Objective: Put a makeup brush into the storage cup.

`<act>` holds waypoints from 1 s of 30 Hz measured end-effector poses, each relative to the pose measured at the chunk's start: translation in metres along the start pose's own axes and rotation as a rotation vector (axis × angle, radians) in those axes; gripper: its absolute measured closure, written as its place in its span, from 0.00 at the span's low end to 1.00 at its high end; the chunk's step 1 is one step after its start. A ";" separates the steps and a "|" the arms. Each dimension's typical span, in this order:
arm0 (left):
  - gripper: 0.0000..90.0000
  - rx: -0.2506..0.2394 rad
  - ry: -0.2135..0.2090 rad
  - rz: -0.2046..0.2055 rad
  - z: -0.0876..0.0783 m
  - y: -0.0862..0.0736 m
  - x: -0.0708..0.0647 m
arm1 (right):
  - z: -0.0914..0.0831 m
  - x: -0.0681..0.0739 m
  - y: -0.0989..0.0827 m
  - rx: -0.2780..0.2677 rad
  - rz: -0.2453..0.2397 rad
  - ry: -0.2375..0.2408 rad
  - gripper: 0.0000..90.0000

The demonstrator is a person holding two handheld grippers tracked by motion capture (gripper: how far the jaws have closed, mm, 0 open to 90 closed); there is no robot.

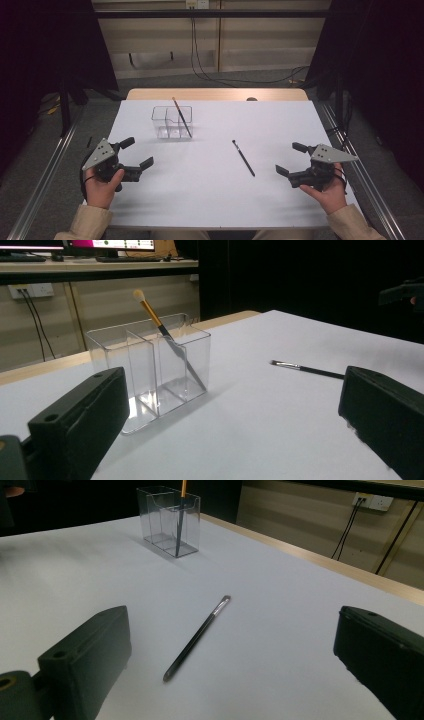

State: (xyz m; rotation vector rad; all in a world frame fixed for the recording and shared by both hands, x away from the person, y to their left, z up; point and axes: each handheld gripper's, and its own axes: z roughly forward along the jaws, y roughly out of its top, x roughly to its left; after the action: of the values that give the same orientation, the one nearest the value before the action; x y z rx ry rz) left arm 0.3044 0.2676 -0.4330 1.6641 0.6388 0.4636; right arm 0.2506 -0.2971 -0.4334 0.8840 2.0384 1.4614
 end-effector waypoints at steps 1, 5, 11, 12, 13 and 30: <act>0.00 -0.001 0.001 -0.002 -0.001 0.000 0.000 | 0.000 0.000 0.000 -0.002 -0.001 0.001 0.02; 0.00 0.005 0.010 0.003 -0.004 -0.001 0.000 | 0.000 0.000 0.000 0.000 -0.001 0.000 0.02; 0.00 0.007 0.013 0.005 -0.009 -0.003 0.002 | 0.001 0.001 0.000 0.004 -0.001 0.000 0.02; 0.00 0.008 0.015 0.006 -0.010 -0.003 0.002 | 0.001 0.001 0.000 0.007 -0.003 0.001 0.02; 0.00 0.003 0.015 0.004 -0.010 -0.003 0.002 | 0.001 0.001 0.000 0.008 -0.003 0.001 0.02; 0.00 0.019 -0.008 0.024 -0.013 -0.008 0.005 | 0.002 0.000 0.000 0.002 0.008 -0.008 0.02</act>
State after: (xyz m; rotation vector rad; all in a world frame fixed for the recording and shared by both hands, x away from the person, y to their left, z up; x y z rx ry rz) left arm 0.2986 0.2816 -0.4384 1.6919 0.6195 0.4688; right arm 0.2526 -0.2956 -0.4338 0.8986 2.0334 1.4583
